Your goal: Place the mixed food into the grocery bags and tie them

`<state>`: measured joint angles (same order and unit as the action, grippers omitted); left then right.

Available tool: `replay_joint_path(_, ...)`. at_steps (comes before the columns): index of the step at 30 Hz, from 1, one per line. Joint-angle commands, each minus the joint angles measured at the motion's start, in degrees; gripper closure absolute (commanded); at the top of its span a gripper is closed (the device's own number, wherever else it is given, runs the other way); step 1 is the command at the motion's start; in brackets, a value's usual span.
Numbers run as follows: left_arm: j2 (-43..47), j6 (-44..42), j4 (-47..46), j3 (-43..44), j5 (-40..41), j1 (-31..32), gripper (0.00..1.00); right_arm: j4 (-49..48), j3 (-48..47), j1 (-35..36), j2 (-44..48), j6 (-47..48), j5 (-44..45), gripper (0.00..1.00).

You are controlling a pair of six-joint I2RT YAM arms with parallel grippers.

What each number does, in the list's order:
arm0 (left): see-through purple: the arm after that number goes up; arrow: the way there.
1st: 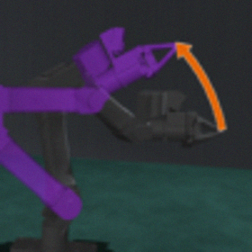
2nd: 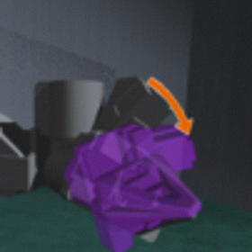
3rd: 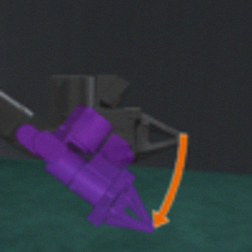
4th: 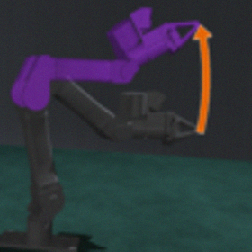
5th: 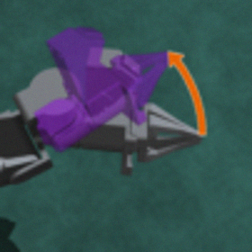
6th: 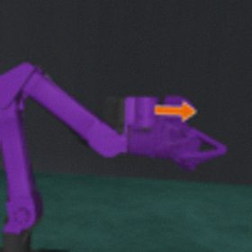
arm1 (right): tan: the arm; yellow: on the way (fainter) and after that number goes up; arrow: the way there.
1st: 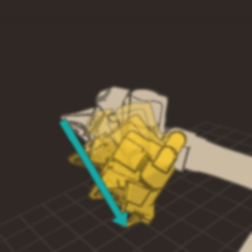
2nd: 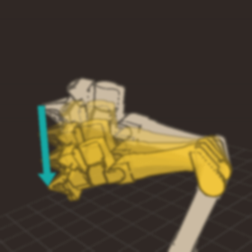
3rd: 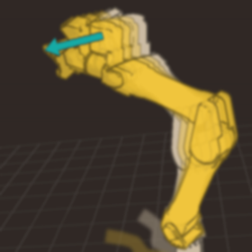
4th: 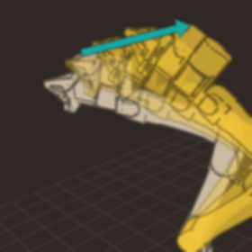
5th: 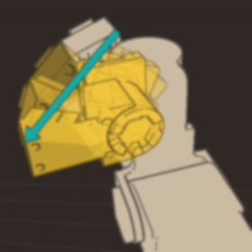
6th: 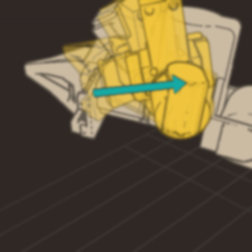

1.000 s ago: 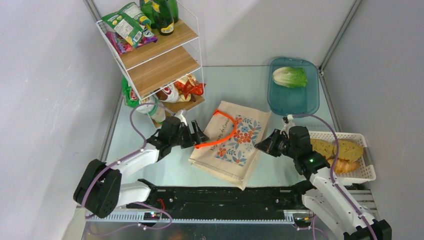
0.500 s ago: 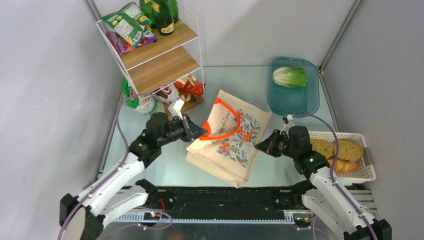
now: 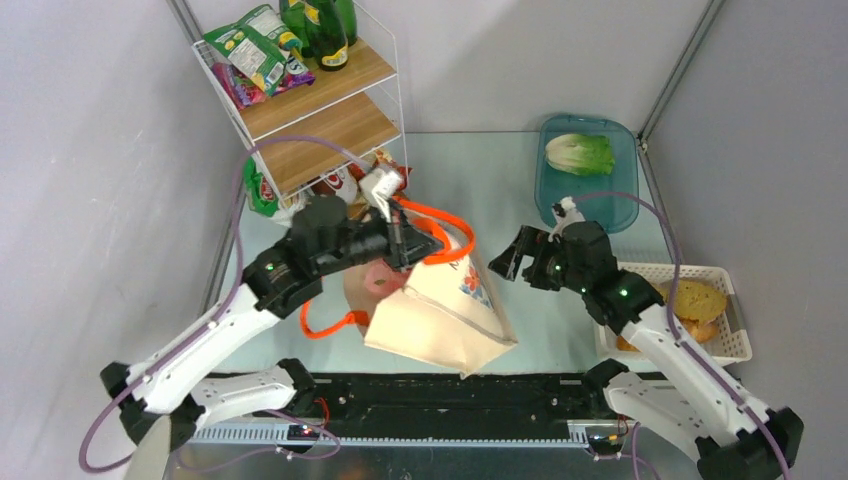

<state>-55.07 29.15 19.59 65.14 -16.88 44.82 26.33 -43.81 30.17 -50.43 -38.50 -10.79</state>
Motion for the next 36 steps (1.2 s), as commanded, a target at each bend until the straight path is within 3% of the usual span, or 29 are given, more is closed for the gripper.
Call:
replay_joint_path(1,-6.2,-5.8,1.4,2.3,9.1,6.9,1.0,9.5,-5.0,-0.3,5.7,0.4,10.5,0.01)
replay_joint_path(5,-11.9,-5.3,1.4,2.0,16.1,10.9,1.0,13.5,-7.3,-0.2,8.3,2.4,12.3,0.01)
replay_joint_path(9,-16.0,-3.8,1.2,2.2,18.1,12.8,1.0,15.4,-7.6,0.2,10.9,7.7,7.6,0.01)
replay_joint_path(14,-18.5,-4.2,1.2,4.3,13.8,14.6,0.99,16.9,-8.7,-0.1,13.7,9.2,9.4,0.01)
replay_joint_path(16,-18.6,-4.6,1.2,5.1,12.7,15.3,0.93,17.8,-10.7,-0.7,12.7,7.6,11.7,0.01)
replay_joint_path(17,-18.5,-4.9,1.2,5.4,12.2,15.9,0.85,18.0,-11.5,-0.7,11.6,6.9,12.8,0.01)
replay_joint_path(18,-18.4,-5.2,1.2,6.0,11.7,16.2,0.68,18.4,-13.2,-0.7,11.0,5.1,14.6,0.01)
replay_joint_path(19,-18.3,-5.4,1.2,6.2,11.5,16.9,0.6,18.4,-14.6,-0.7,10.1,3.9,15.4,0.01)
replay_joint_path(20,-18.1,-5.6,1.2,6.5,11.2,17.2,0.45,17.9,-15.1,-0.7,9.6,1.5,16.6,0.01)
replay_joint_path(22,-17.6,-6.0,1.2,6.7,10.6,17.7,0.28,16.3,-15.9,-0.7,8.8,-1.4,17.2,0.01)
replay_joint_path(27,-14.7,-3.9,1.3,6.2,10.1,17.8,0.1,14.8,-19.4,-0.3,5.9,-2.8,17.3,0.01)
replay_joint_path(28,-12.8,-3.4,1.3,6.0,9.5,17.8,0.03,15.1,-19.9,-0.1,5.6,-2.4,17.8,0.01)
replay_joint_path(31,-6.0,-1.4,1.4,4.6,12.0,17.8,0.01,15.7,-21.7,0.4,4.1,-0.6,18.6,0.01)
replay_joint_path(36,2.9,0.1,6.1,1.5,26.7,16.3,0.0,19.6,-24.4,2.6,0.6,2.7,23.7,0.01)
